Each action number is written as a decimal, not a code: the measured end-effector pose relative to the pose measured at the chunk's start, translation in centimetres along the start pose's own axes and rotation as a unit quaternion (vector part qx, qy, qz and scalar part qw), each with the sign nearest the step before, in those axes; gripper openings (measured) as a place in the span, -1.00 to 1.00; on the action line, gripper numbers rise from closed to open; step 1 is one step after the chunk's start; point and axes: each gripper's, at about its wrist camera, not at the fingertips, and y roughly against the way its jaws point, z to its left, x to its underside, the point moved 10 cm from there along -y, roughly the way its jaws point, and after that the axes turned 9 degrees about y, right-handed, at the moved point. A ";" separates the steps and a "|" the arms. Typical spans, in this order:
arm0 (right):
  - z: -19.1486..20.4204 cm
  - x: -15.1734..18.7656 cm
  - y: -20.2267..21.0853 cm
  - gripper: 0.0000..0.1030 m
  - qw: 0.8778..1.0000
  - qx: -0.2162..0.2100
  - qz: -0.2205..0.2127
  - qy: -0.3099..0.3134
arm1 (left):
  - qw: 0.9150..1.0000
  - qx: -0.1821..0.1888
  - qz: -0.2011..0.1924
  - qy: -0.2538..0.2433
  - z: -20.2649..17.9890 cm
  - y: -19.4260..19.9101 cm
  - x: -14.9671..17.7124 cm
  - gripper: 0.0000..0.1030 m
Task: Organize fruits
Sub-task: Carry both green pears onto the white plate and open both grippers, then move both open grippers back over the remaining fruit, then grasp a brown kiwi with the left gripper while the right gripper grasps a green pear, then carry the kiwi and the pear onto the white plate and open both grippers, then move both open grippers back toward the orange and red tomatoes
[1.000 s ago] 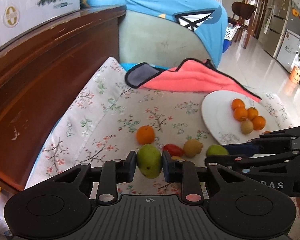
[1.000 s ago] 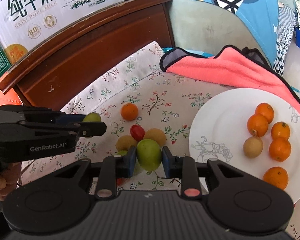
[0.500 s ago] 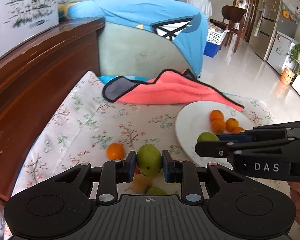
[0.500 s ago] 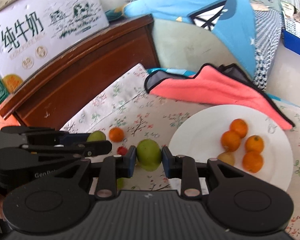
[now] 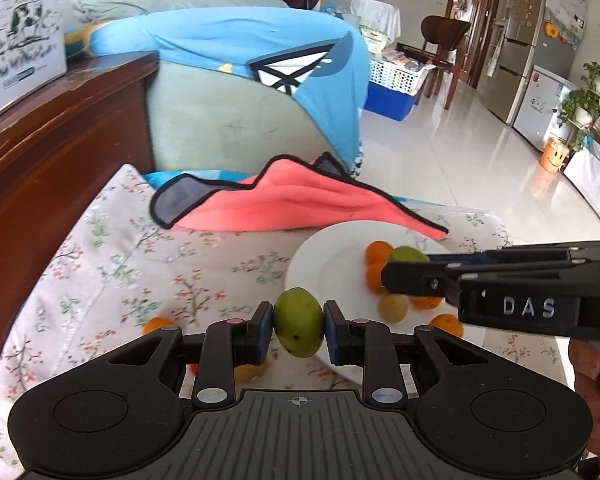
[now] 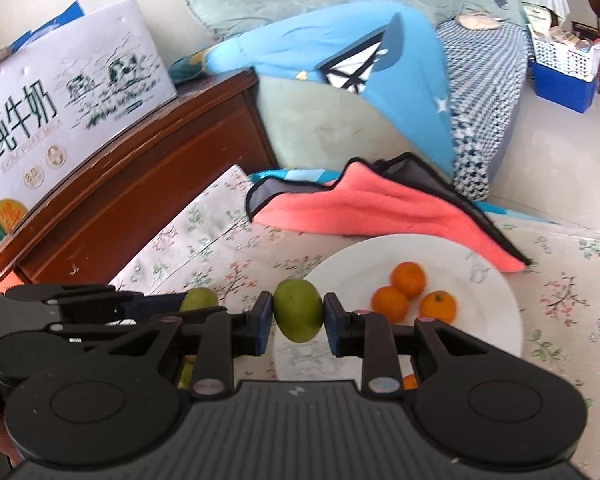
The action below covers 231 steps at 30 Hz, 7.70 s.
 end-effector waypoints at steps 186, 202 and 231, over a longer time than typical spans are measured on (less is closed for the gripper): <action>-1.8 0.7 0.7 -0.44 0.997 -0.017 0.005 -0.080 | 0.997 -0.045 0.002 0.065 2.0 0.6 0.5 -0.52; -5.8 1.1 1.7 -0.44 0.991 0.005 0.007 -0.133 | 0.998 -0.023 0.012 0.060 -2.4 -2.1 0.3 -0.51; -1.8 2.1 0.2 0.10 0.993 -0.041 0.024 -0.103 | 0.993 -0.079 -0.011 0.092 4.5 2.2 -2.5 0.80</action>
